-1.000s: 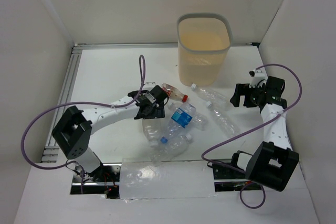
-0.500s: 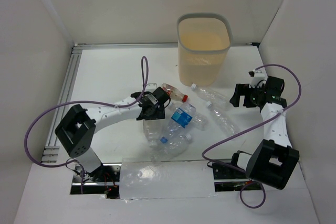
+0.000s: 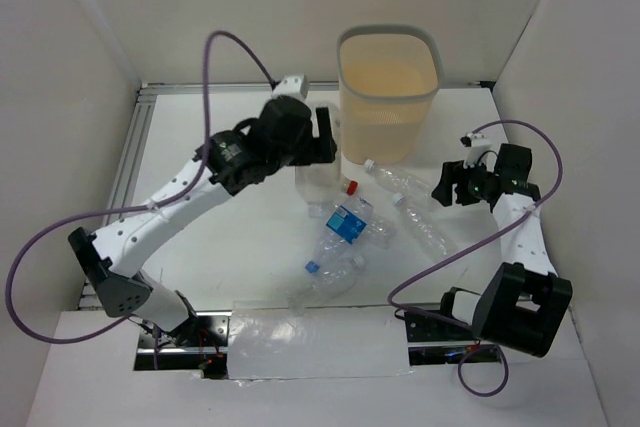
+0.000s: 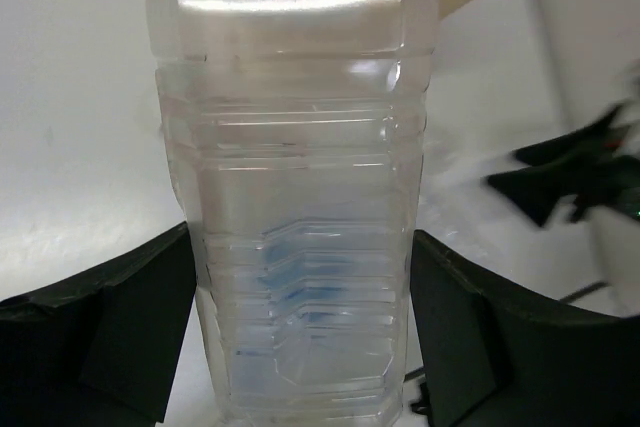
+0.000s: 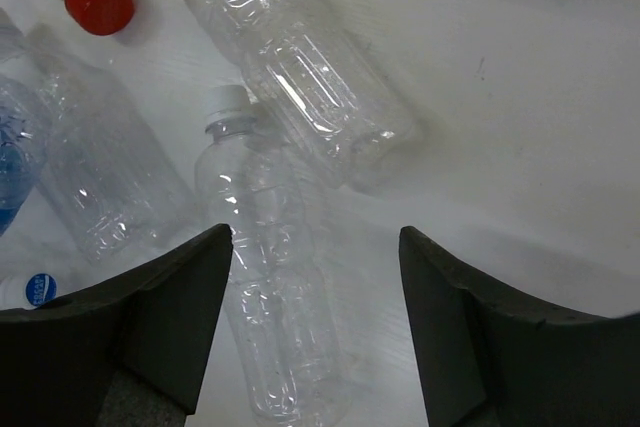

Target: Put the plastic bottles in the bin

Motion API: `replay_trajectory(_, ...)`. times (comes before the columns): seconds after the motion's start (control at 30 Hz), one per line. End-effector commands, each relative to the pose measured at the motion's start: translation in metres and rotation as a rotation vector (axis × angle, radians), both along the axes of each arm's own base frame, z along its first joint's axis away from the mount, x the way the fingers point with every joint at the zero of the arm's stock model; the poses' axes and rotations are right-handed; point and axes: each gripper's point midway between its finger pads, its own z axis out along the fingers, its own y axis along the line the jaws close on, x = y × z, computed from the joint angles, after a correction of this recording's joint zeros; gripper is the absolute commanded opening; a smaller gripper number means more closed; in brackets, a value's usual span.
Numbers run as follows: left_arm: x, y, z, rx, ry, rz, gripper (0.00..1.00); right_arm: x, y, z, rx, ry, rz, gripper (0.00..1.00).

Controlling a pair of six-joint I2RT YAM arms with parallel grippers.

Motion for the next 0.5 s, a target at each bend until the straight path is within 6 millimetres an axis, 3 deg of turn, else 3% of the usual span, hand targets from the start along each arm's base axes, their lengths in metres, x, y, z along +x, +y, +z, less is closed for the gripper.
replay_trajectory(0.0, -0.005, -0.018, 0.108, -0.132, -0.239, -0.176, 0.42, 0.003, 0.009, 0.002, -0.009, -0.017, 0.055, 0.73)
replay_trajectory(0.03, -0.006, -0.024, 0.15, -0.206, -0.324, -0.205, 0.42, 0.003, 0.012, 0.002, -0.009, -0.017, 0.064, 0.73)
replay_trajectory(0.1, 0.003, -0.038, 0.176, -0.25, -0.392, -0.278, 0.42, 0.003, 0.014, 0.001, -0.017, -0.015, 0.07, 0.73)
replay_trajectory(0.17, 0.012, -0.046, 0.23, -0.352, -0.54, -0.291, 0.44, 0.005, 0.02, 0.003, -0.014, -0.022, 0.085, 0.73)
replay_trajectory(0.27, 0.033, -0.058, 0.26, -0.418, -0.684, -0.275, 0.46, 0.005, 0.028, -0.001, -0.025, -0.009, 0.112, 0.73)
replay_trajectory(0.3, 0.04, -0.055, 0.284, -0.478, -0.773, -0.247, 0.47, 0.005, 0.029, -0.001, -0.025, -0.009, 0.112, 0.73)
replay_trajectory(0.33, 0.053, -0.065, 0.281, -0.486, -0.786, -0.229, 0.5, 0.005, 0.03, 0.002, -0.038, -0.019, 0.117, 0.73)
replay_trajectory(0.37, 0.064, -0.06, 0.291, -0.504, -0.825, -0.188, 0.5, 0.005, 0.032, 0.001, -0.039, -0.014, 0.116, 0.73)
replay_trajectory(0.4, 0.084, -0.069, 0.284, -0.509, -0.841, -0.166, 0.51, 0.005, 0.032, 0.005, -0.042, -0.026, 0.115, 0.73)
replay_trajectory(0.43, 0.081, -0.064, 0.299, -0.535, -0.876, -0.153, 0.52, 0.005, 0.032, 0.005, -0.042, -0.026, 0.115, 0.73)
replay_trajectory(0.47, 0.095, -0.076, 0.292, -0.555, -0.864, -0.136, 0.52, 0.005, 0.033, 0.007, -0.054, -0.034, 0.116, 0.73)
